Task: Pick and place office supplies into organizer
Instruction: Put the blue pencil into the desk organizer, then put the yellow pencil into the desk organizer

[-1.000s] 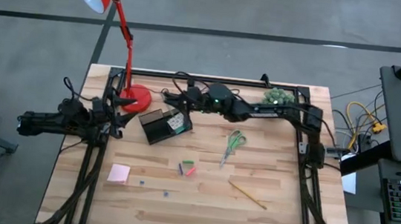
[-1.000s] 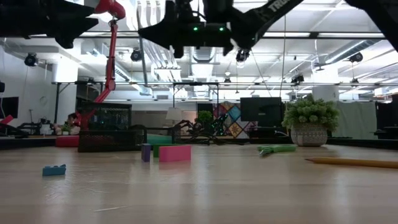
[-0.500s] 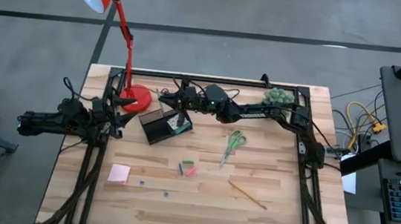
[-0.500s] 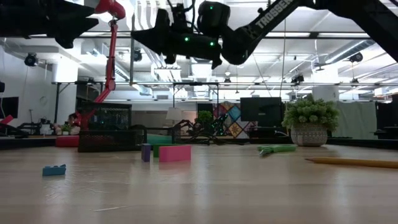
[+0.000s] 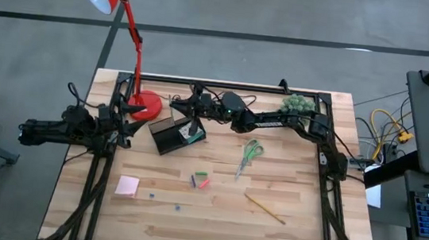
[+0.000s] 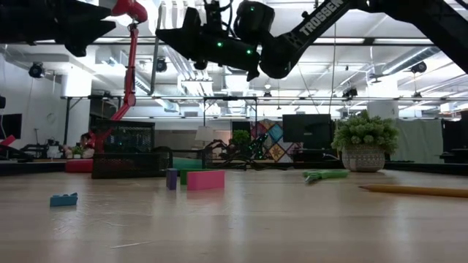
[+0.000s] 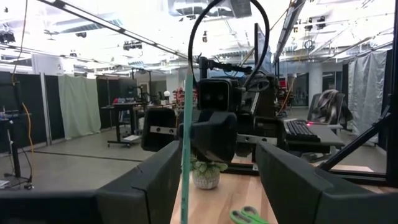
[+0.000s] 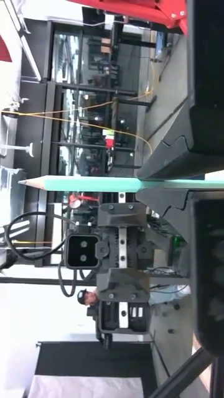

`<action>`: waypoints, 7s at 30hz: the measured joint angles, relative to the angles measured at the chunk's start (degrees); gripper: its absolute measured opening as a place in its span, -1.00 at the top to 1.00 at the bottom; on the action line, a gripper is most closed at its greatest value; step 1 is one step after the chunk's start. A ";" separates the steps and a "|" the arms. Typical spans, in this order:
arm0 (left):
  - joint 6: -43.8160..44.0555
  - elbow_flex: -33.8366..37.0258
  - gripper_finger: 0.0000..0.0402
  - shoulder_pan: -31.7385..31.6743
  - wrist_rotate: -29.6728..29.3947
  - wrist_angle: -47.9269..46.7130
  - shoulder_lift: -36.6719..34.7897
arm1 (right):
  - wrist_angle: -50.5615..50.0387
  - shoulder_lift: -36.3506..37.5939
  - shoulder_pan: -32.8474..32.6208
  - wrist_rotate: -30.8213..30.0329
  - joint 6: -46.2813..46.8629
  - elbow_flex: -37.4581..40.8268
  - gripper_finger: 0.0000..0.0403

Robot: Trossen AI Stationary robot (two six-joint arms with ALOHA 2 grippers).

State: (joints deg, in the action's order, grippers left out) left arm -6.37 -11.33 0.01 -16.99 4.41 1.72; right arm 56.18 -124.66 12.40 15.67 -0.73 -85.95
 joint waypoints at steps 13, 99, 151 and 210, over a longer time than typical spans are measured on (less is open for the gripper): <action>-0.02 0.11 0.03 0.00 -0.02 0.71 0.02 | 10.43 -5.46 0.15 2.36 2.80 -1.26 0.96; -0.57 0.33 0.03 0.00 -0.26 2.21 0.22 | -1.32 -13.27 1.22 1.87 0.20 -6.64 0.96; -0.52 0.48 0.03 0.02 -0.42 3.71 0.48 | -13.51 -13.20 0.83 3.81 -6.16 -9.22 0.96; -0.28 0.59 0.03 0.00 -0.42 3.63 0.90 | -19.70 -18.20 0.63 3.77 -0.74 -15.76 0.58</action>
State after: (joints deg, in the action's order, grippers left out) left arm -6.65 -10.74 0.01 -17.41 8.04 2.61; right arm 36.49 -142.87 13.04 19.44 -1.48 -101.71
